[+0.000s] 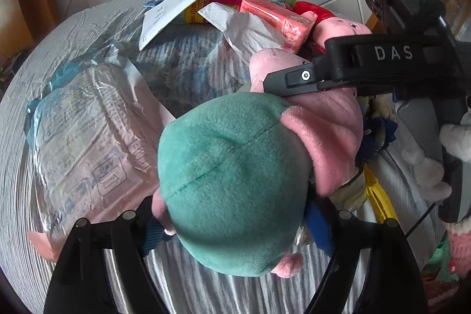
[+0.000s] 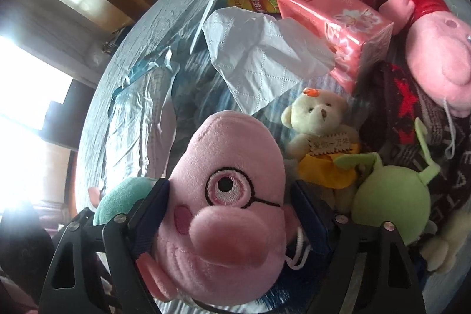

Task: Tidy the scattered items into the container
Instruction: 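Lift the George pig plush off the pile with both tools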

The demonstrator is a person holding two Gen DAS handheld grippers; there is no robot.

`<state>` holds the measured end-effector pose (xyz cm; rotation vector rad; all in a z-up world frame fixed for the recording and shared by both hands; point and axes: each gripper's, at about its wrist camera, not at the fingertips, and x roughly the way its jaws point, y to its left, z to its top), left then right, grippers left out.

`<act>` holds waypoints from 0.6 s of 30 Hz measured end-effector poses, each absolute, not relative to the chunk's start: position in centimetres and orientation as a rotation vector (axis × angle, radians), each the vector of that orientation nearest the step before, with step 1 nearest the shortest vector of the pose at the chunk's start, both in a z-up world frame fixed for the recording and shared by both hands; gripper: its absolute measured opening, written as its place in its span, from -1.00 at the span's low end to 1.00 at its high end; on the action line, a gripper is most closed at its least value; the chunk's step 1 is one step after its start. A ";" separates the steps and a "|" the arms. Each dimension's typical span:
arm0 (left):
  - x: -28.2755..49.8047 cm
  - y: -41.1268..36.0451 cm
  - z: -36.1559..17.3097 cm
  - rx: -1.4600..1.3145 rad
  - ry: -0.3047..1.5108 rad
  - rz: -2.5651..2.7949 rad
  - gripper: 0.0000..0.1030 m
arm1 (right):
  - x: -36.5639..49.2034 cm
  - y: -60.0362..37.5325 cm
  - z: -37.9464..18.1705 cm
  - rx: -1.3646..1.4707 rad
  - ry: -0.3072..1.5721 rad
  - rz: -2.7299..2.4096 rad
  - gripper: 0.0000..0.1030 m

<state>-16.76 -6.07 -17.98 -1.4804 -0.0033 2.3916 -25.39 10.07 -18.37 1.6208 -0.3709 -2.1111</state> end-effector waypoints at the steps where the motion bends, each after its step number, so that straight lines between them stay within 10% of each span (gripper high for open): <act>1: -16.7 -6.1 -17.8 -1.483 -0.020 2.401 0.53 | -25.4 10.0 -18.5 1.610 -0.392 -2.102 0.33; 18: -12.2 -6.5 -9.5 -1.263 0.076 2.527 0.48 | -19.0 9.3 -8.1 1.263 -0.291 -2.318 0.26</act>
